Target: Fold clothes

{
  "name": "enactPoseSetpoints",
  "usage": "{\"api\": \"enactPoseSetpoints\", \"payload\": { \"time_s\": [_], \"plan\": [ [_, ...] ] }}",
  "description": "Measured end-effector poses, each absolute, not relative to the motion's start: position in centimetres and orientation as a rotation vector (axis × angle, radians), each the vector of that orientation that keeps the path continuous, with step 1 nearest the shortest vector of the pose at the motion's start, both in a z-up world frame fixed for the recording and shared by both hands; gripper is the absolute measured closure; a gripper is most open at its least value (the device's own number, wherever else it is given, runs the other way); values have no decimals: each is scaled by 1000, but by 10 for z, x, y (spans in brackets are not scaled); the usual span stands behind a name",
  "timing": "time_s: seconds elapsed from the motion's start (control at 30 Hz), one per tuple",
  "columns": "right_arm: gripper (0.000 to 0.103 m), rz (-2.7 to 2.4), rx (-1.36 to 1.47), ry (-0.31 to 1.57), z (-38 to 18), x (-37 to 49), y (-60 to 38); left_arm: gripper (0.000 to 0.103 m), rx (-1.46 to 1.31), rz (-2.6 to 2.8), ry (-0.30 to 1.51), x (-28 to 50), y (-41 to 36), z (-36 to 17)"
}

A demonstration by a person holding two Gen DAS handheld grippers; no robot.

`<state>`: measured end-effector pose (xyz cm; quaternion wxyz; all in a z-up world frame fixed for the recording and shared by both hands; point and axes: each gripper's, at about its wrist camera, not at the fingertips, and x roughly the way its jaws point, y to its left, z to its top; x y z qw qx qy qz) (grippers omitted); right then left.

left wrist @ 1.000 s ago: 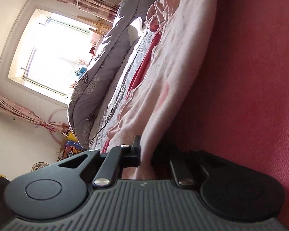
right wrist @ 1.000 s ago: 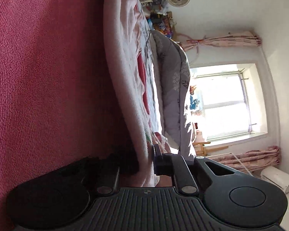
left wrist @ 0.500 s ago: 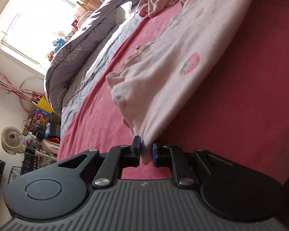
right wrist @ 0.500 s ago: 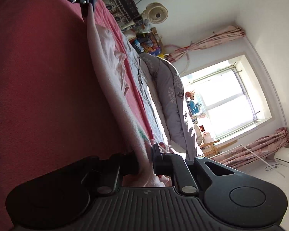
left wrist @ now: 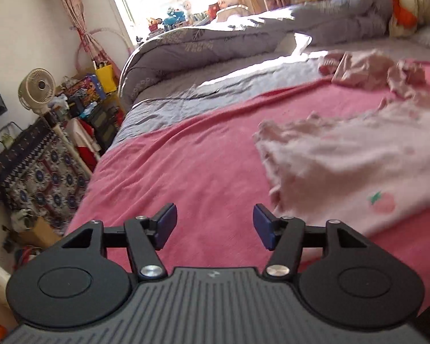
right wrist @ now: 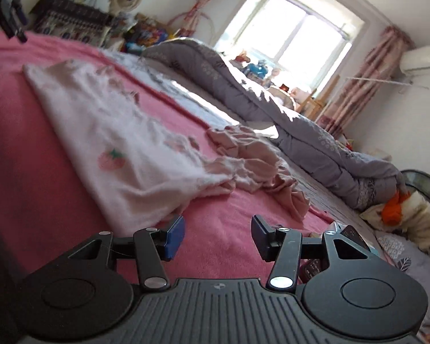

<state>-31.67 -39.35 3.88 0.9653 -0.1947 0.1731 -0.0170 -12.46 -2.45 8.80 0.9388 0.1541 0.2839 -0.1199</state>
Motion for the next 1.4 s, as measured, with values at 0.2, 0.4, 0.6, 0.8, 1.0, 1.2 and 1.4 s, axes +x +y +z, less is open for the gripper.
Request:
{"api": "enactPoseSetpoints", "payload": {
  "time_s": [0.2, 0.4, 0.6, 0.8, 1.0, 1.2, 1.4],
  "plan": [
    [38, -2, -87, 224, 39, -219, -331, 12, 119, -366, 493, -109, -121, 61],
    [37, 96, -173, 468, -10, -163, -301, 4, 321, -266, 544, -79, -126, 5],
    [19, -50, -134, 492, -15, -183, -374, 0, 324, -179, 545, -65, -79, 6],
    [12, -97, -25, 522, -21, -183, -401, 0, 177, -230, 592, -59, -57, 6],
    [33, 33, -34, 425, 37, -182, -355, 0, 133, -220, 550, -83, -48, 2],
    [45, 370, 84, 556, 52, -103, -264, 0, 57, -225, 521, -108, -35, -5],
    [48, 244, -138, 663, -1, 14, -166, 0, 9, -226, 487, -130, -25, -12]
  ]
}}
